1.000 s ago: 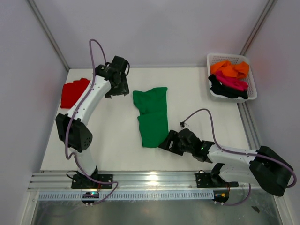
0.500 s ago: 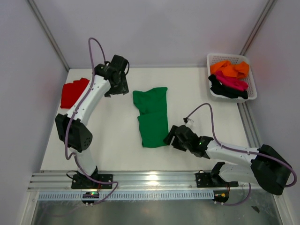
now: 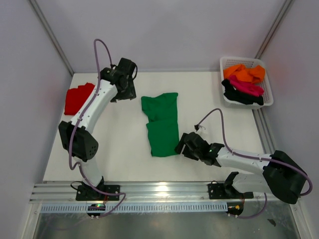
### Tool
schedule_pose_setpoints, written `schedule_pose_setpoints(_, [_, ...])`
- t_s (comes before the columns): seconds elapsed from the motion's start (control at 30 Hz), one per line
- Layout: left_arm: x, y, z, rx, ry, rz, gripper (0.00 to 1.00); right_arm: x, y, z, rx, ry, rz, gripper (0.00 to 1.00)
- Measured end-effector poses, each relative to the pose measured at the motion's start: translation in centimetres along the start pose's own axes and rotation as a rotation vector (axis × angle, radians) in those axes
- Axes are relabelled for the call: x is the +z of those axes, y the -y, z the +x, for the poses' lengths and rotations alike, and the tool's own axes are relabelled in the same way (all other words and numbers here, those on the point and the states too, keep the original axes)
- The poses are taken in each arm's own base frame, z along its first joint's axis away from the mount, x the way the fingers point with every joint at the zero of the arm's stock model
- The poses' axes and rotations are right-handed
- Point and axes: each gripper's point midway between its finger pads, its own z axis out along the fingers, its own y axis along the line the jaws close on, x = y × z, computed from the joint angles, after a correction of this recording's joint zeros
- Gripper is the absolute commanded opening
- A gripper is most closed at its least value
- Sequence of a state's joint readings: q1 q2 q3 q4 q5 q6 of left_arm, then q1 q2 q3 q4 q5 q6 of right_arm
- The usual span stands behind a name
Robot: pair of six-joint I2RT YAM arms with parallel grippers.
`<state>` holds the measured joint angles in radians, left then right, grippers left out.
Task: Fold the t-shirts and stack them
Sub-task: Grab one side of the 2/3 rectangular tshirt with both arms
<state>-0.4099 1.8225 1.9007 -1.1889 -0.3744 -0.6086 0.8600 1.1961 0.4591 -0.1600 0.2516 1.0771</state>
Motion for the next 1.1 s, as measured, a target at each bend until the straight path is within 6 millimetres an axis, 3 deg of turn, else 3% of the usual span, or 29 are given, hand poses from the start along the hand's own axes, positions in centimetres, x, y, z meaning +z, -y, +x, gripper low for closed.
schedule_pose_setpoints(0.5, [0.0,-0.7,-0.4,0.015,0.021,-0.033,0.7,1.9,-3.0,-0.2,-0.015,-0.028,-0.028,0.71])
schedule_pose_setpoints(0.53, [0.0,-0.8,-0.4,0.015,0.024,-0.036,0.7,1.9,-2.9,-0.2,-0.019,-0.029,-0.027,0.68])
schedule_pose_setpoints(0.7, [-0.4,-1.1,-0.7,0.005,0.035,-0.036,0.7,2.0,-2.6,0.1,-0.035,-0.041,-0.019,0.18])
schedule_pose_setpoints(0.8, [-0.4,-1.4,-0.9,-0.002,0.04,-0.041,0.7,2.2,-2.4,0.4,-0.042,-0.052,-0.011,0.1])
schedule_pose_setpoints(0.97, [-0.3,-1.5,-0.8,-0.004,0.036,-0.043,0.7,2.3,-2.6,0.5,-0.053,-0.06,-0.018,0.07])
schedule_pose_setpoints(1.1, [0.6,-1.1,1.9,-0.009,-0.046,-0.008,0.68,2.3,-2.7,0.5,-0.06,-0.062,-0.022,0.06])
